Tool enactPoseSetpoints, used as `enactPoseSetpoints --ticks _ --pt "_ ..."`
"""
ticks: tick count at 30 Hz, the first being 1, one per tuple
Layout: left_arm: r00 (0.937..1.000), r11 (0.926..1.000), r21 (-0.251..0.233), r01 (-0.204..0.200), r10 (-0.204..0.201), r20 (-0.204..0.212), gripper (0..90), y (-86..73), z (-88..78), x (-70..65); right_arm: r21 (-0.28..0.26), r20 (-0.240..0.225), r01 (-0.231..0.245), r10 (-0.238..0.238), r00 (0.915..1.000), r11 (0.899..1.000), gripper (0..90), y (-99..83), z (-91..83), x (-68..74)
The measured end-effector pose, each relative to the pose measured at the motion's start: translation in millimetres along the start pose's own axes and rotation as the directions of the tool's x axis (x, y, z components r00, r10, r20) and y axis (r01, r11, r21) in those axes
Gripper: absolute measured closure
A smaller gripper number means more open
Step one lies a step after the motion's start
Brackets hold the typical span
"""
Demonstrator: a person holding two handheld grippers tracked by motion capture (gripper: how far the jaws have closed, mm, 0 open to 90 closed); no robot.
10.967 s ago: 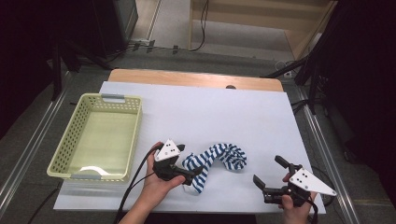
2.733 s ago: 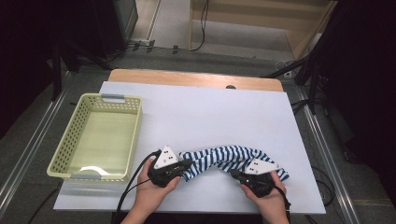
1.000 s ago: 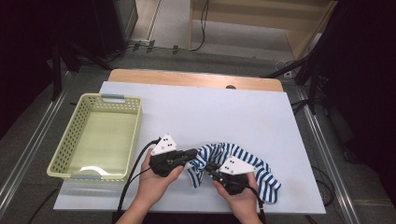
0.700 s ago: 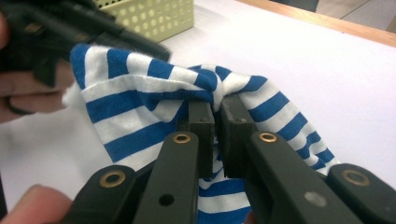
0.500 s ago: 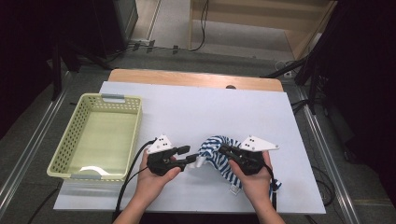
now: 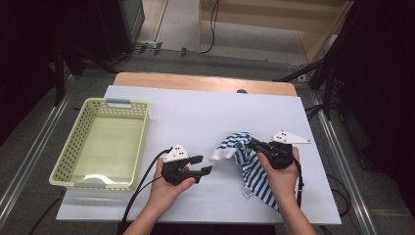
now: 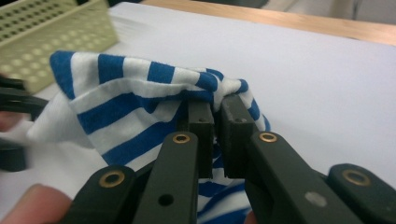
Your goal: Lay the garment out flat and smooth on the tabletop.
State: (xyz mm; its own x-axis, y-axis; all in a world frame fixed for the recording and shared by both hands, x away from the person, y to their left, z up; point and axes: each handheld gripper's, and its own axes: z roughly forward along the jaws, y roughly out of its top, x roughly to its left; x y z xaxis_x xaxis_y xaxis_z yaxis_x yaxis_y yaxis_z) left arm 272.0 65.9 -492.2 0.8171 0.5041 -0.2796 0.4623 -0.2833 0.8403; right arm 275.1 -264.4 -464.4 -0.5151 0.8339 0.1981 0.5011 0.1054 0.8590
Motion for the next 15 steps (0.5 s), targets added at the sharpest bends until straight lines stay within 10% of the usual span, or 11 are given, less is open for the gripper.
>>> enactPoseSetpoints --ticks 15 --pt "0.9996 0.9997 -0.023 0.010 -0.011 -0.028 17.8 -2.2 -8.7 -1.5 0.059 0.194 -0.131 0.117 0.9741 0.990 81.0 -24.4 -20.7 -70.0"
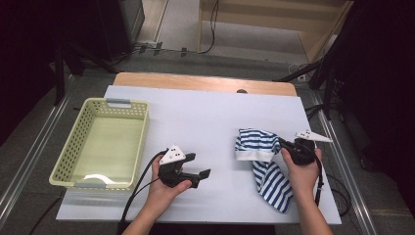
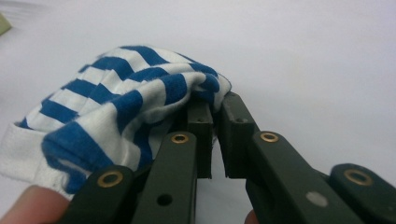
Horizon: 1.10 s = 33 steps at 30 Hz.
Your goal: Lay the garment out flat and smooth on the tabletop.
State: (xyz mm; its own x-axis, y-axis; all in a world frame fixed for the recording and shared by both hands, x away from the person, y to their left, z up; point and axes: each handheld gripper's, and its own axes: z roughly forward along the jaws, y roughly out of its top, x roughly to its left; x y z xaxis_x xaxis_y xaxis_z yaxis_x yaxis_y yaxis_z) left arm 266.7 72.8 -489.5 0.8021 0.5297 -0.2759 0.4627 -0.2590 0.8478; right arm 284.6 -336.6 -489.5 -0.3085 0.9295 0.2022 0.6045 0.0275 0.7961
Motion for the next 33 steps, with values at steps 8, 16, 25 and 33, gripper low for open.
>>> enactPoseSetpoints --ticks 8,16,25,33 --pt "1.0000 1.0000 -0.007 -0.001 0.001 0.002 17.6 -0.3 -2.0 -2.0 0.002 0.051 0.018 -0.018 0.9985 1.000 53.8 -10.3 -16.6 -5.1" --pt "1.0000 0.9998 -0.019 0.000 0.000 -0.001 17.5 -0.9 -7.4 -1.4 -0.015 0.026 0.005 -0.005 0.9997 1.000 38.6 -29.4 -30.7 -13.6" --pt "0.9998 0.9995 -0.027 0.018 -0.018 -0.012 11.3 -3.4 -9.1 -0.6 -0.072 0.045 0.005 -0.002 0.9990 0.997 24.5 -39.5 -51.4 -15.6" --pt "0.9996 0.9998 -0.019 0.011 -0.012 -0.026 0.3 -4.2 -8.1 -3.5 -0.145 -0.011 0.087 -0.090 0.9959 0.986 12.4 -22.2 -69.2 24.2"
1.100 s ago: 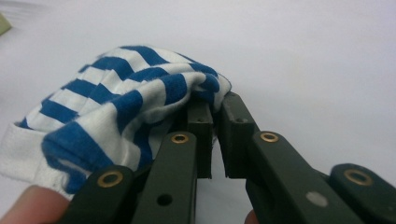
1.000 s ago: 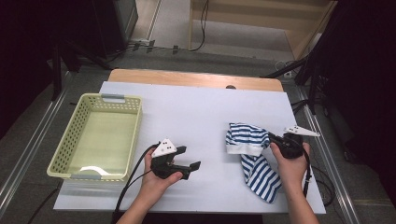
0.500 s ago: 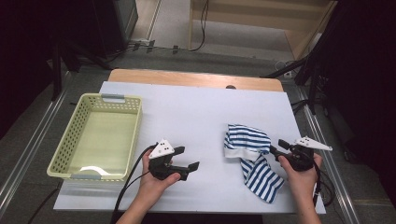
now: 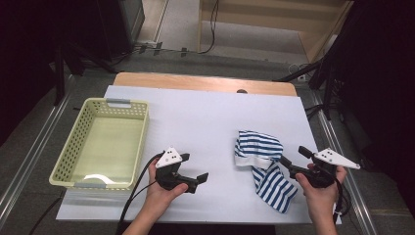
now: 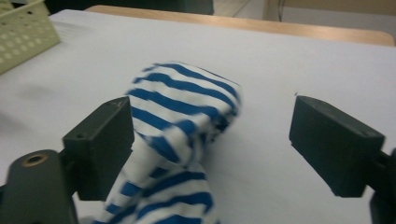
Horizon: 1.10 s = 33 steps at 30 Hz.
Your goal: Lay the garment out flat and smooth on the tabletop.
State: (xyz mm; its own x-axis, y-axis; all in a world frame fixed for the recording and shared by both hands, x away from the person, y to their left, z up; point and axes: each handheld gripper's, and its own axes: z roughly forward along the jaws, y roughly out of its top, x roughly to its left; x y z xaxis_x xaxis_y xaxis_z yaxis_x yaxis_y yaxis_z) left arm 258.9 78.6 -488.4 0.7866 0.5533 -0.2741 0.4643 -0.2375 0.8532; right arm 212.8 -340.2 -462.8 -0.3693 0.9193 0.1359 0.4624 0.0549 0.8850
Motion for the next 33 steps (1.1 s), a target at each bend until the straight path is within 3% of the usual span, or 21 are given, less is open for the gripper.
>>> enactPoseSetpoints --ticks 3,6,10,17,20,24,30,33 --pt "1.0000 1.0000 0.006 -0.006 0.006 -0.004 0.0 -0.5 -0.1 -0.3 0.013 -0.050 0.032 -0.031 0.9983 0.999 11.3 4.0 8.9 14.9" --pt "0.9999 0.9999 0.011 -0.010 0.010 0.004 0.0 -1.0 -0.2 -0.8 0.069 -0.080 0.067 -0.062 0.9949 0.995 11.1 1.8 24.7 25.2" --pt "0.9999 0.9998 0.013 -0.012 0.011 0.003 0.0 -1.3 0.1 -1.4 0.158 -0.039 0.104 -0.098 0.9944 0.982 12.1 -7.9 45.2 27.9" --pt "0.9999 0.9997 0.020 -0.011 0.011 0.003 0.0 -1.7 1.1 -0.8 0.268 0.012 0.071 -0.077 0.9969 0.961 14.6 -30.4 62.8 15.7" --pt "0.9999 0.9997 0.021 -0.012 0.011 0.002 0.0 -1.6 0.8 -1.0 0.283 -0.001 0.067 -0.070 0.9976 0.957 22.8 -31.4 64.2 14.4" --pt "0.9999 0.9997 0.021 -0.010 0.010 0.002 0.0 -1.5 0.5 -1.2 0.340 -0.010 0.094 -0.096 0.9954 0.936 33.7 -34.4 71.4 17.4" --pt "1.0000 0.9997 0.023 -0.008 0.008 0.001 0.0 -1.4 0.6 -1.2 0.321 -0.040 0.078 -0.069 0.9968 0.944 62.2 -35.0 68.6 15.9" --pt "1.0000 0.9997 0.024 -0.007 0.007 0.003 0.0 -1.6 1.2 -1.2 0.311 -0.074 0.049 -0.027 0.9969 0.949 69.6 -35.3 66.7 13.9"
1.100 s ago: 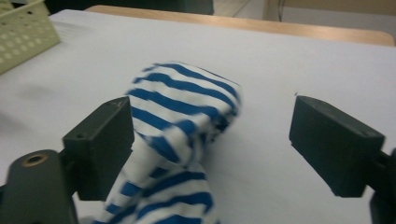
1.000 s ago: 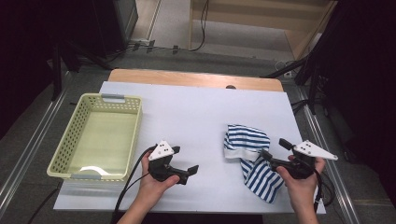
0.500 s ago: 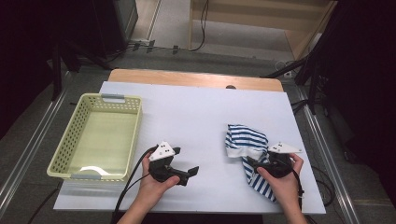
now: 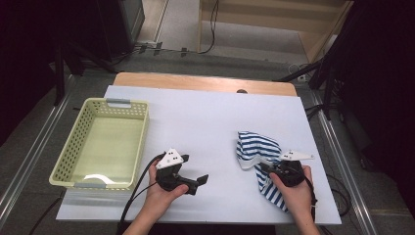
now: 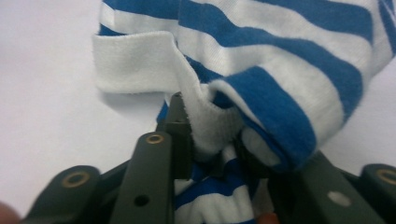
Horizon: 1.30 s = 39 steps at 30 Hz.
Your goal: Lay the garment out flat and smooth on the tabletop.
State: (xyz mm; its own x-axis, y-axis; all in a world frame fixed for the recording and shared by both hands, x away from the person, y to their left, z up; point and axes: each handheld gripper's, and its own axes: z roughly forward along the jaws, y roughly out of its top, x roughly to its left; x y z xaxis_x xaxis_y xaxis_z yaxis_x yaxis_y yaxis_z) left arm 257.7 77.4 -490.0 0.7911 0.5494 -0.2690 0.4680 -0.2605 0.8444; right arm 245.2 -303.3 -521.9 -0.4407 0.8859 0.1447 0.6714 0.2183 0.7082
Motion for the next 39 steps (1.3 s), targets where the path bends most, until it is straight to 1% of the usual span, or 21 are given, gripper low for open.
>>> enactPoseSetpoints --ticks 3,5,10,12,16,19,22,25,27,28,29,30,31,33,34,36,39 --pt "1.0000 1.0000 0.002 0.000 0.000 -0.001 0.0 -0.2 1.0 0.0 -0.010 -0.034 -0.009 0.008 0.9994 1.000 71.9 -0.5 -1.4 2.3" --pt "1.0000 1.0000 0.007 0.000 0.000 -0.001 0.0 -0.6 1.5 -0.3 -0.019 -0.067 -0.020 0.019 0.9976 1.000 72.4 -1.0 -1.2 5.3" --pt "1.0000 0.9999 0.013 -0.004 0.004 0.003 0.0 -1.2 2.9 -1.8 -0.025 -0.110 -0.018 0.015 0.9938 1.000 72.9 0.6 1.7 19.9" --pt "1.0000 0.9999 0.013 -0.004 0.004 0.005 0.0 -1.3 3.3 -2.4 -0.025 -0.136 -0.013 0.009 0.9907 1.000 73.0 1.8 3.8 28.7" --pt "1.0000 0.9999 0.015 -0.005 0.004 0.006 0.0 -1.4 3.3 -2.9 -0.015 -0.182 0.021 -0.023 0.9831 1.000 73.1 5.2 8.7 50.2" --pt "0.9999 0.9996 0.025 -0.009 0.008 0.009 0.0 -2.4 4.4 -3.7 -0.014 -0.220 0.046 -0.048 0.9742 0.999 73.1 8.0 13.1 67.3" --pt "0.9999 0.9991 0.040 -0.010 0.010 0.012 0.0 -4.4 7.0 -5.1 -0.024 -0.257 0.049 -0.053 0.9649 0.999 73.1 9.8 16.7 82.9" --pt "0.9998 0.9983 0.057 -0.013 0.012 0.014 0.0 -6.1 10.0 -6.9 -0.033 -0.286 0.051 -0.058 0.9564 0.998 73.1 11.0 18.1 97.6" --pt "0.9999 0.9972 0.074 -0.009 0.008 0.012 0.0 -7.1 12.1 -7.4 -0.040 -0.289 0.074 -0.083 0.9538 0.996 72.7 11.6 18.4 107.2" --pt "0.9999 0.9964 0.084 -0.009 0.008 0.009 0.0 -7.7 13.5 -7.9 -0.043 -0.288 0.091 -0.099 0.9526 0.995 71.6 11.8 19.0 110.8" --pt "0.9999 0.9955 0.094 -0.013 0.013 0.005 0.0 -8.5 14.7 -8.5 -0.042 -0.282 0.098 -0.106 0.9536 0.994 68.4 11.9 19.2 113.8" --pt "0.9999 0.9944 0.104 -0.017 0.017 0.000 0.0 -9.1 16.3 -9.4 -0.048 -0.276 0.101 -0.111 0.9547 0.994 62.4 11.8 19.1 115.4" --pt "0.9997 0.9932 0.114 -0.024 0.024 -0.001 0.0 -9.4 17.4 -10.2 -0.056 -0.278 0.108 -0.120 0.9530 0.993 55.0 11.9 18.9 116.0" --pt "0.9995 0.9924 0.119 -0.032 0.032 -0.004 0.0 -9.4 18.3 -11.6 -0.073 -0.260 0.123 -0.138 0.9556 0.990 41.9 12.3 15.8 116.7" --pt "0.9994 0.9922 0.120 -0.033 0.033 -0.004 0.0 -9.5 18.5 -11.7 -0.082 -0.250 0.126 -0.143 0.9576 0.989 37.6 12.6 13.4 116.6" --pt "0.9995 0.9921 0.121 -0.032 0.032 -0.005 0.0 -9.6 18.5 -11.5 -0.101 -0.244 0.129 -0.150 0.9581 0.987 33.7 12.8 7.8 115.0" --pt "0.9995 0.9922 0.121 -0.031 0.032 -0.006 0.0 -9.7 18.4 -11.4 -0.119 -0.221 0.133 -0.156 0.9626 0.984 32.4 12.6 0.2 110.1"
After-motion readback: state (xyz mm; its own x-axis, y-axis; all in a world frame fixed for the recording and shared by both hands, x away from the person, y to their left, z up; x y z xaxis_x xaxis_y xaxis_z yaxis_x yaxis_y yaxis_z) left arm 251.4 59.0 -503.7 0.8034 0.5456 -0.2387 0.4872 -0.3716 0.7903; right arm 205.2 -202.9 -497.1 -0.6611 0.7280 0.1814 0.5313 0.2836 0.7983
